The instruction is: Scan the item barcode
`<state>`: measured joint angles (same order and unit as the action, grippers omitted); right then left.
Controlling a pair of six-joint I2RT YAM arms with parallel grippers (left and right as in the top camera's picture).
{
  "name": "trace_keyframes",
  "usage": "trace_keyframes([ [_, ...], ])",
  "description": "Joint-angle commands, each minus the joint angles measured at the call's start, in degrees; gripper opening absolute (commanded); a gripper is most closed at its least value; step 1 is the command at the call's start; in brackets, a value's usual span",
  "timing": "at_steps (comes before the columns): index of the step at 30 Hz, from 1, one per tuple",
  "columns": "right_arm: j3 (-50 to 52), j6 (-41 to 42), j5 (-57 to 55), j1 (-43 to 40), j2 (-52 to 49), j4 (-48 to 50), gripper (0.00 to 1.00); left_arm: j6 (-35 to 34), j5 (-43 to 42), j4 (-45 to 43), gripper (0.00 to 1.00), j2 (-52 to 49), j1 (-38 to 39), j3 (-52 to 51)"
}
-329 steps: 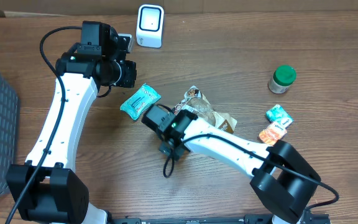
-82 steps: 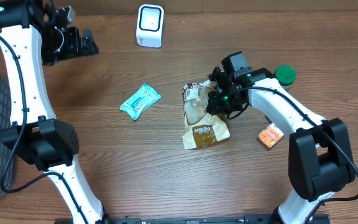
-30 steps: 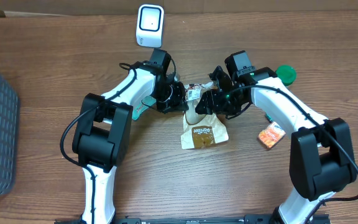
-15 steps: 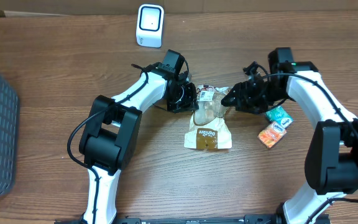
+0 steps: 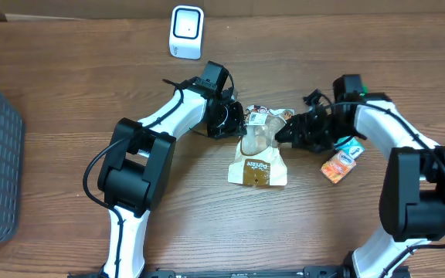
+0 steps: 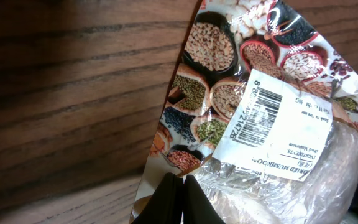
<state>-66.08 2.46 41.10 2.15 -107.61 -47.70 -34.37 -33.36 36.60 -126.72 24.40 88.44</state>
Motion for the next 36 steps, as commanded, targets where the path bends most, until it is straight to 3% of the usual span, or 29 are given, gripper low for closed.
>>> trace_keyframes([
  [1, 2.4, 4.0, 2.8, 2.6, 1.1, 3.3, 0.64, 1.2, 0.7, 0.0, 0.04, -0.5, 0.4, -0.7],
  [5, 4.2, 9.6, 1.9, 6.2, 1.1, 7.6, 0.64, 1.2, 0.4, 0.0, 0.04, -0.5, 0.4, -0.7],
  [9, 7.9, 23.3, -4.2, 10.0, 1.1, 13.3, 0.62, 1.2, 0.3, 0.0, 0.04, -0.5, 0.4, -0.7],
  [12, 10.0, 28.0, -4.6, 10.9, 1.1, 16.4, 0.52, 1.6, 0.3, 0.2, 0.04, -0.5, 0.4, -0.7],
  [17, 10.0, 27.7, -4.4, 10.1, 1.1, 16.8, 0.25, 1.6, 0.3, 0.3, 0.04, -0.5, 0.4, -0.7],
  [19, 10.0, 27.7, -4.4, 10.1, 1.1, 17.3, 0.20, 1.6, 0.3, 0.3, 0.04, -0.5, 0.4, -0.7],
  [24, 10.0, 26.4, -3.5, 10.1, 1.1, 18.9, 0.14, 2.4, -1.0, 0.7, 0.04, -0.5, 0.3, -0.7],
  [29, 8.2, 17.9, 1.5, 10.1, 1.2, 18.9, 0.05, 7.4, -4.8, 0.7, 0.04, -0.1, -0.4, 0.5],
  [36, 4.9, 8.8, 2.6, 10.1, 2.7, 14.4, 0.04, 17.1, -1.6, 14.3, 0.04, 4.8, -4.7, 11.5],
])
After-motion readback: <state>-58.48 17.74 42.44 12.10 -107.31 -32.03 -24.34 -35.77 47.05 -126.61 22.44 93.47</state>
